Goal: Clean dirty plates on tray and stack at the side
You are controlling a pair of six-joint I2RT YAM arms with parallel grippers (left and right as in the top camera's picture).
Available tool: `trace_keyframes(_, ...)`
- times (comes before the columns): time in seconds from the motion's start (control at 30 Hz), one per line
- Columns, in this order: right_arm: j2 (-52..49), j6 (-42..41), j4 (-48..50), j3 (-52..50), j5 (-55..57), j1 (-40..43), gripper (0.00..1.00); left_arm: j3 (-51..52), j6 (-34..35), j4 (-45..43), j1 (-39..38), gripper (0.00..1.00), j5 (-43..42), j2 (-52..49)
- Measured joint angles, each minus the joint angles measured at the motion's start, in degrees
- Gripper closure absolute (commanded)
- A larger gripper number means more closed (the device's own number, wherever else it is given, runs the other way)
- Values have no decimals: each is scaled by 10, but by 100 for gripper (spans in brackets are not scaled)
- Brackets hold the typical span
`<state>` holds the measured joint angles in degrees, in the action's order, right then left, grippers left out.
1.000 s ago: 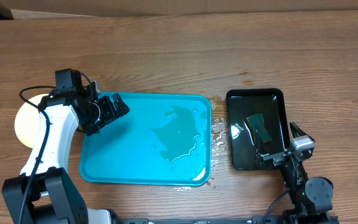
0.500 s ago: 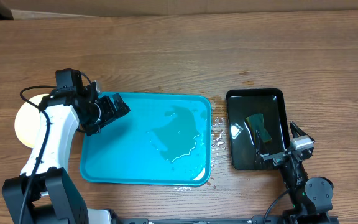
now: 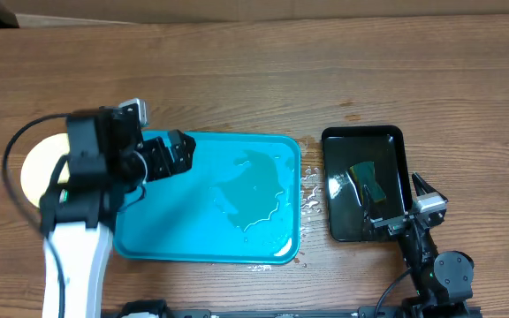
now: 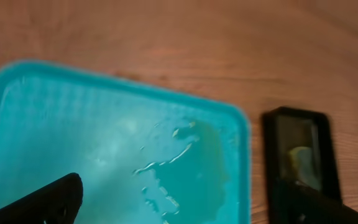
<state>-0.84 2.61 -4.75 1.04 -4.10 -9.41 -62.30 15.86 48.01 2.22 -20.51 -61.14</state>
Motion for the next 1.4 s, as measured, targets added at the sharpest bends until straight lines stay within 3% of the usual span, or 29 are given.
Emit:
trace_keyframes(0.47,0,0,0,0,0,0,0,17,-11,11,-15,0,18,356)
trace_keyframes(0.7,0,0,0,0,0,0,0,150,-14,9,-15,0,45,528)
trace_keyframes(0.83,0,0,0,0,0,0,0,234,-14,-40,-15,0,59,584)
trace_keyframes(1.0,0,0,0,0,0,0,0,321,-13,-178,-15,0,69,601)
trace_keyframes(1.27,0,0,0,0,0,0,0,461,0,-584,-19,0,118,603)
trace_keyframes(1.4,0,0,0,0,0,0,0,508,2,-697,-19,0,156,603)
